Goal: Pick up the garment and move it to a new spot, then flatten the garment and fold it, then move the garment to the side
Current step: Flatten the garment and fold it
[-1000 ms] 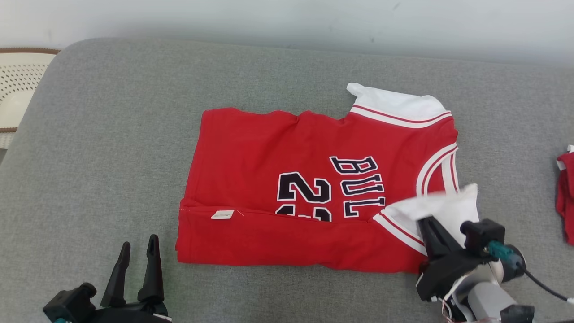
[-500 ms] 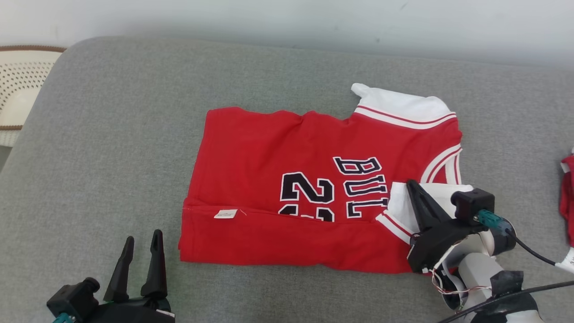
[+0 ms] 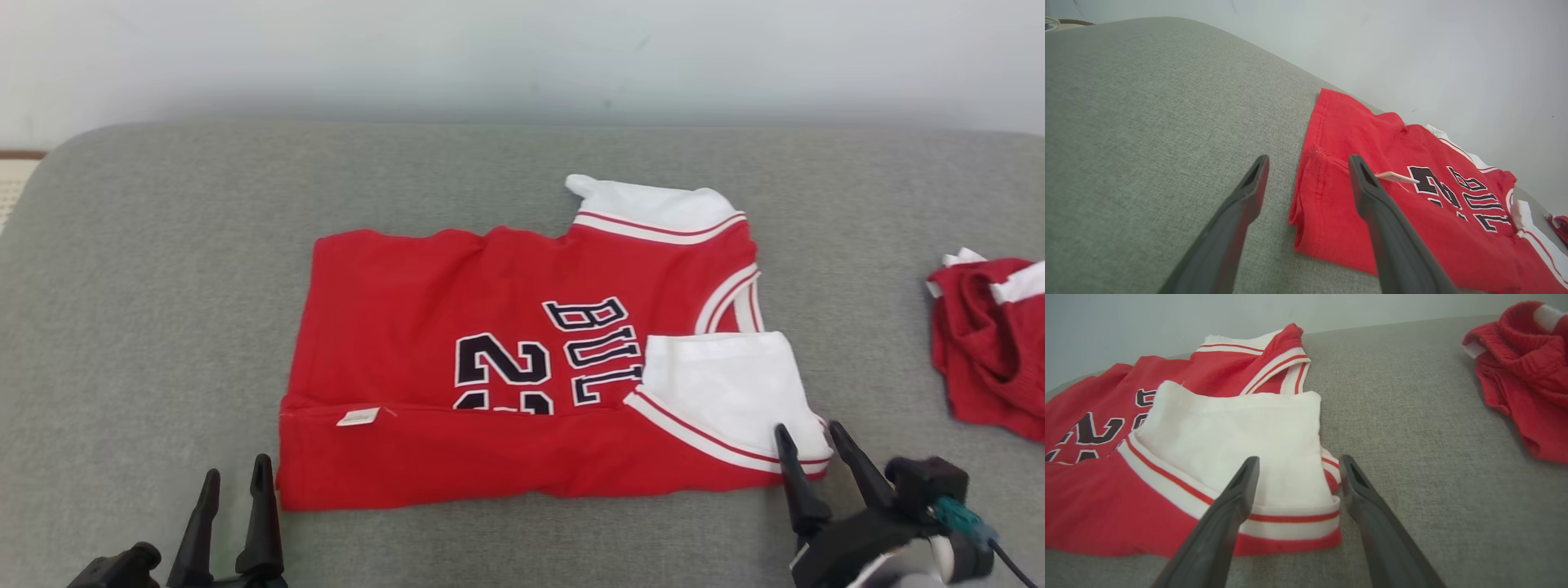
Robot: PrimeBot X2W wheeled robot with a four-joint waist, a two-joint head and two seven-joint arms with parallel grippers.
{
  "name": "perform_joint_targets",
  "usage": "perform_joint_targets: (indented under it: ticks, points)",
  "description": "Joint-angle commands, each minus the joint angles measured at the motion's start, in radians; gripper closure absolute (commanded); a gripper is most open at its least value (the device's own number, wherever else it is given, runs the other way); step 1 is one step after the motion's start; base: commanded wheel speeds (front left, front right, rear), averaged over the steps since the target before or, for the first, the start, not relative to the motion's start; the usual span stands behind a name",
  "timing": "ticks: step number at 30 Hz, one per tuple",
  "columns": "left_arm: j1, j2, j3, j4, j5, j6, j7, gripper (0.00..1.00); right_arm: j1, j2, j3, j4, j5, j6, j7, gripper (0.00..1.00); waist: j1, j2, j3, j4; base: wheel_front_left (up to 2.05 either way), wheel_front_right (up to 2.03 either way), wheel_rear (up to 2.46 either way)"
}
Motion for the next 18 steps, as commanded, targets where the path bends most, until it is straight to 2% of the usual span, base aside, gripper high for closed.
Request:
perform_joint_targets:
  ticks: [1,7,18]
  points:
    - [0.009,0.0,-0.003,-0.003,0.003,0.0,-0.003,0.0,0.016,0.004,-0.014,-0.01,-0.007,-0.001,-0.002,0.0,0.0002,0.0,-0.005,-0.025,0.0,0.0,0.0]
    - [-0.001,0.001,-0.017,-0.001,0.011,0.0,-0.003,0.0,0.065,0.026,-0.059,-0.011,-0.017,-0.001,-0.002,0.0,0.0002,0.0,-0.002,-0.046,0.0,0.0,0.0]
    - [-0.01,0.001,-0.027,0.002,0.016,0.0,-0.003,0.0,0.017,0.054,-0.032,0.028,0.015,-0.001,-0.002,0.0,0.0002,0.0,0.021,-0.031,0.0,0.0,0.0]
